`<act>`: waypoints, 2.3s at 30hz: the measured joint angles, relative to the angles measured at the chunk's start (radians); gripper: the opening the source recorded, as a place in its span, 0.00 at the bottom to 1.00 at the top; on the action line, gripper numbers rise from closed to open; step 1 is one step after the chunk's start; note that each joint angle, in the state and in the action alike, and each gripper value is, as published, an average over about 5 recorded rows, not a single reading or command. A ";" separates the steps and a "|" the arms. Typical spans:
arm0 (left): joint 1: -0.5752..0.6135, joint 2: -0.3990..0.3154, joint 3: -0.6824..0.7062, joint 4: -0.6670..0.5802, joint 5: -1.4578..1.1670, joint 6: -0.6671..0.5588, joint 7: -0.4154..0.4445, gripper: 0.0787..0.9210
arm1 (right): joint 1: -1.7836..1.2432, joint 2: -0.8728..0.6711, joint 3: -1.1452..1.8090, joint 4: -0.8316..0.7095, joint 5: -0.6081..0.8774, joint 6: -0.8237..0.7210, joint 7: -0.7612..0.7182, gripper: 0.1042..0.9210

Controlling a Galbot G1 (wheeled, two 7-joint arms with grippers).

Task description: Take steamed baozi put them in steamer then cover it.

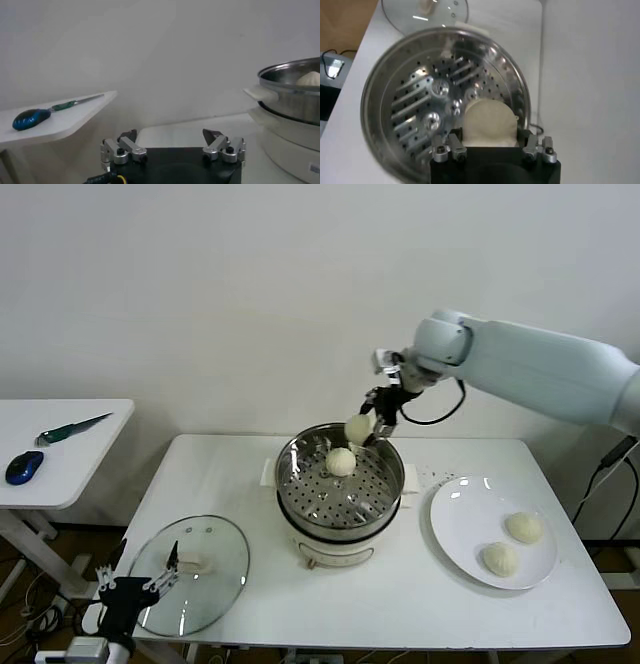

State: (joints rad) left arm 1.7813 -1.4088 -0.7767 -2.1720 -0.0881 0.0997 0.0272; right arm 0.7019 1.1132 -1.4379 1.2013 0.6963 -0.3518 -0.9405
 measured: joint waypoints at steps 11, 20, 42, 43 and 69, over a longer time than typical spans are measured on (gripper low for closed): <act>0.000 0.013 -0.004 0.008 0.000 0.000 0.001 0.88 | -0.092 0.146 -0.018 -0.058 -0.015 -0.013 0.027 0.71; 0.001 0.013 -0.004 0.016 0.000 -0.002 0.001 0.88 | -0.150 0.184 -0.021 -0.080 -0.041 -0.019 0.036 0.73; 0.023 0.020 -0.009 0.008 0.000 -0.005 0.002 0.88 | -0.026 0.030 -0.042 0.028 -0.023 0.016 -0.028 0.88; 0.023 0.020 -0.009 0.007 0.000 -0.005 0.002 0.88 | -0.009 0.005 -0.049 0.042 -0.021 0.021 -0.035 0.88; 0.019 0.003 -0.011 0.005 0.026 0.007 -0.002 0.88 | -0.332 -0.635 0.195 0.198 -0.474 0.154 -0.150 0.88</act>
State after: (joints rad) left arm 1.8005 -1.4055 -0.7879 -2.1668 -0.0620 0.1067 0.0253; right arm 0.3703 0.4785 -1.2426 1.3997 0.2226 -0.1981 -1.0906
